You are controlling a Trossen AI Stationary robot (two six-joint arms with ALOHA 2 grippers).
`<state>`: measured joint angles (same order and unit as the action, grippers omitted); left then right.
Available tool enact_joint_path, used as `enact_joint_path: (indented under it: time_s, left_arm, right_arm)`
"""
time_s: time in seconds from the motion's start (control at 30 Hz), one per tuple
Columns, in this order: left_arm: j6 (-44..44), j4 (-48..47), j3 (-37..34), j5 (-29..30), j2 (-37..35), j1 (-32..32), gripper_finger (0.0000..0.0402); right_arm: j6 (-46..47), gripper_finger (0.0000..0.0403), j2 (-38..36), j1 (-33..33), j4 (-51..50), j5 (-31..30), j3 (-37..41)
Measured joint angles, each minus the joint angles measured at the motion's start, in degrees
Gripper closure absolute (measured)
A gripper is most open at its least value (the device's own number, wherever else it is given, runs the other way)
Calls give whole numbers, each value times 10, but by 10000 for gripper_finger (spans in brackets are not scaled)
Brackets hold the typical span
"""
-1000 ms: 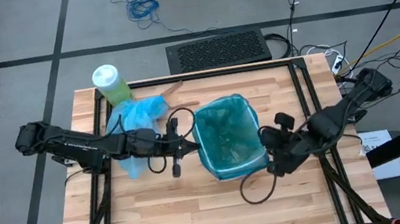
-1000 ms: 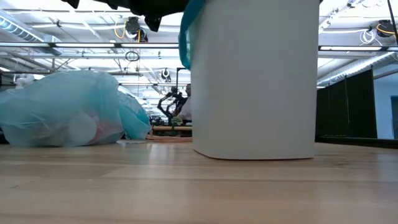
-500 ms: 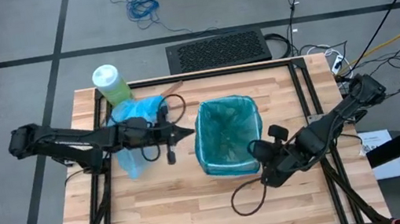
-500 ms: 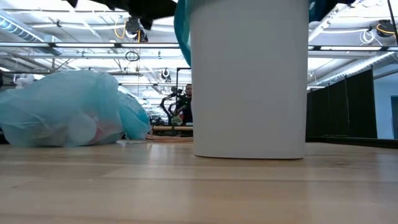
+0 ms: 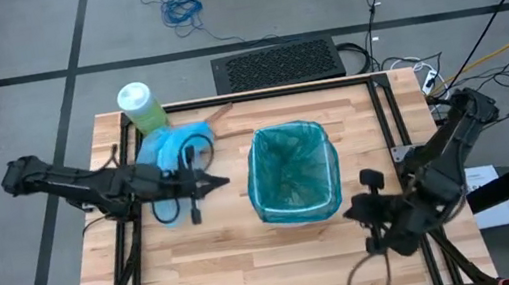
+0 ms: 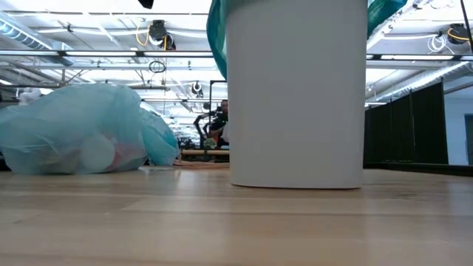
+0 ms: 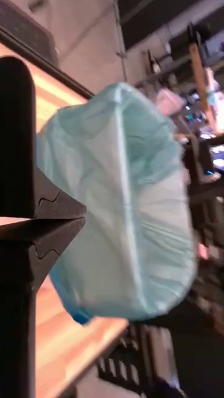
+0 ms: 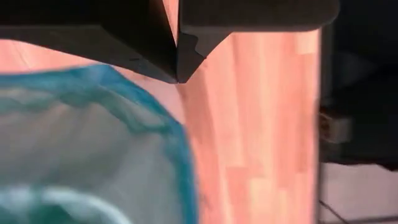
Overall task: Place trash/remove bag and relplace
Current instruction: Insert the plastic bag in the white trash bin
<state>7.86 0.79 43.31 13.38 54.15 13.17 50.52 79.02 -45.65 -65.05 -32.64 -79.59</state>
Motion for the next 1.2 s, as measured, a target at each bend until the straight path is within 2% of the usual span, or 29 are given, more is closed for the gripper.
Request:
enact_joint_path:
  time_s: [0.13, 0.23, 0.37, 0.63, 0.7, 0.83, 1.0, 1.07, 1.2]
  left_arm:
    - [-7, 7, 0, 65, 37, 28, 402]
    - [-16, 20, 0, 69, 65, 32, 402]
    - [-18, 23, 0, 71, 95, 34, 402]
    - [-30, 25, 0, 93, 111, 34, 402]
    - [-30, 27, 0, 94, 110, 34, 402]
    - [-28, 30, 0, 99, 109, 30, 402]
    - [-30, 30, 0, 117, 109, 11, 402]
    - [-30, 31, 0, 117, 109, 4, 402]
    - [-31, 32, -1, 117, 109, -1, 402]
  right_arm:
    - [-37, 403, -1, -16, 37, -41, 0]
    - [-47, 403, 3, -8, 36, -78, 0]
    - [-50, 403, 24, 13, 27, -91, 0]
    - [-55, 403, 72, 48, -5, -3, 0]
    - [-16, 403, 61, 45, -51, -18, -7]
    - [94, 403, 19, 42, -148, -100, -20]
    - [148, 403, -19, 76, -188, -145, -20]
    - [149, 403, -26, 91, -178, -137, -20]
    - [134, 403, -19, 100, -89, -73, 10]
